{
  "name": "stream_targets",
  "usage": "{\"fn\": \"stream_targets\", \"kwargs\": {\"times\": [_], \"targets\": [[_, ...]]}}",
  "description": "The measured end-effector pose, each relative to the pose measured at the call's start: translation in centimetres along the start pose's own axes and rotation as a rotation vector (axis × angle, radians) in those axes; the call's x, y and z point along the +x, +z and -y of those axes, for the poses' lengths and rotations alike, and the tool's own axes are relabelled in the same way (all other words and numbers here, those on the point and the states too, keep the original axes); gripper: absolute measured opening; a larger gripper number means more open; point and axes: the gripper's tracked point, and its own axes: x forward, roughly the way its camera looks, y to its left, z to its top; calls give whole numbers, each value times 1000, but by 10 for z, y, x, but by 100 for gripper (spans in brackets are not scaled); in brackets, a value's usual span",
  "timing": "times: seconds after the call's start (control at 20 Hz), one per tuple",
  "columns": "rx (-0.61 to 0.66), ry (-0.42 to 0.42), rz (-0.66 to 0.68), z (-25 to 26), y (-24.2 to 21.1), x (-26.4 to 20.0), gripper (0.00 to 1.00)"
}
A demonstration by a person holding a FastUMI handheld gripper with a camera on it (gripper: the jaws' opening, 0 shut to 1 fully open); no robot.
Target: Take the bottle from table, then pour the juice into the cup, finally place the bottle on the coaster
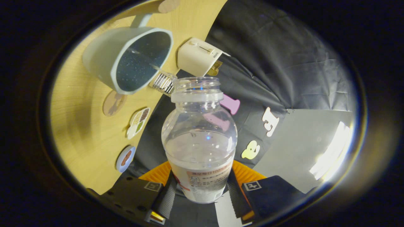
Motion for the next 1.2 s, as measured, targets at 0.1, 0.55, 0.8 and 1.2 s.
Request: {"fn": "stream_targets", "kwargs": {"times": [0.1,0.55,0.8,1.2], "targets": [[1,3,1,0,0,-3,78],[-11,-7,-6,3,-6,2,78],[-35,-15,3,4,-3,1,78],[-77,-61,31,11,8,-1,78]]}}
